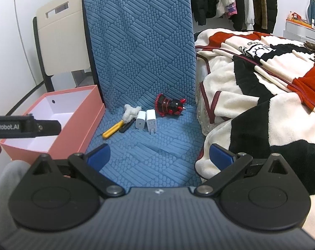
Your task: Organize rigid objects
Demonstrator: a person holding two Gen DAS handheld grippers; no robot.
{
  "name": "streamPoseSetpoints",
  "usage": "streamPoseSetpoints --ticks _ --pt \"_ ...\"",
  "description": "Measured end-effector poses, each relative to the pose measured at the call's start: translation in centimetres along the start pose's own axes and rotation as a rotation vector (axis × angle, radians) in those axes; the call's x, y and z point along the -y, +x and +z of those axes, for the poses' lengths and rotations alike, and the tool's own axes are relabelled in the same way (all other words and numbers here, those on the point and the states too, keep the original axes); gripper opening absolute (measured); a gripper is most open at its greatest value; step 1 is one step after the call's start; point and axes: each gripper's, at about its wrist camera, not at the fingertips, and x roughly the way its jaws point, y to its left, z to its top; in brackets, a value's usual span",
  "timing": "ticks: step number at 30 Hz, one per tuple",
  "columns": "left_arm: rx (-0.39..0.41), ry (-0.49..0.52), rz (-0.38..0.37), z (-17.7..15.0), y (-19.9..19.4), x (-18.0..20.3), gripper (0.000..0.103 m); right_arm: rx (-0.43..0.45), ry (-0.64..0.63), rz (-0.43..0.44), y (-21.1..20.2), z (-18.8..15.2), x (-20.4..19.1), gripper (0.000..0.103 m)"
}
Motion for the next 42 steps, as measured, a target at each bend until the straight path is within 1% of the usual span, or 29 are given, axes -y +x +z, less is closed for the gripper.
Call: streamPoseSetpoints --ticks 11,20,25,32,36,42 --pt "0.001 -0.014 0.014 0.2 0.1 -0.9 0.103 0.0 0.005 0.002 0.2 0.2 0.0 0.103" --pt "-0.015 -0.026 0.004 0.1 0.9 -1.5 0.103 -0.017 0.003 0.002 0.6 0.0 -0.4 0.103" --pt "-0.034 -0.029 -0.019 0.3 1.8 -1.8 0.103 -0.023 0.009 0.003 1.0 -0.1 -0.4 0.103" --pt "-0.035 0.003 -0.014 1.2 4.4 -1.2 0.103 -0.026 0.021 0.026 2.4 -0.2 0.0 0.103" --pt "-0.062 0.012 -0.019 1.7 6.6 -1.1 0.103 -0.031 0.036 0.036 3.7 -0.3 0.4 0.103" --pt "-0.08 0.044 -0.028 2.5 9.3 -0.6 0.103 -0.052 0.046 0.049 5.9 -0.3 0.6 0.103"
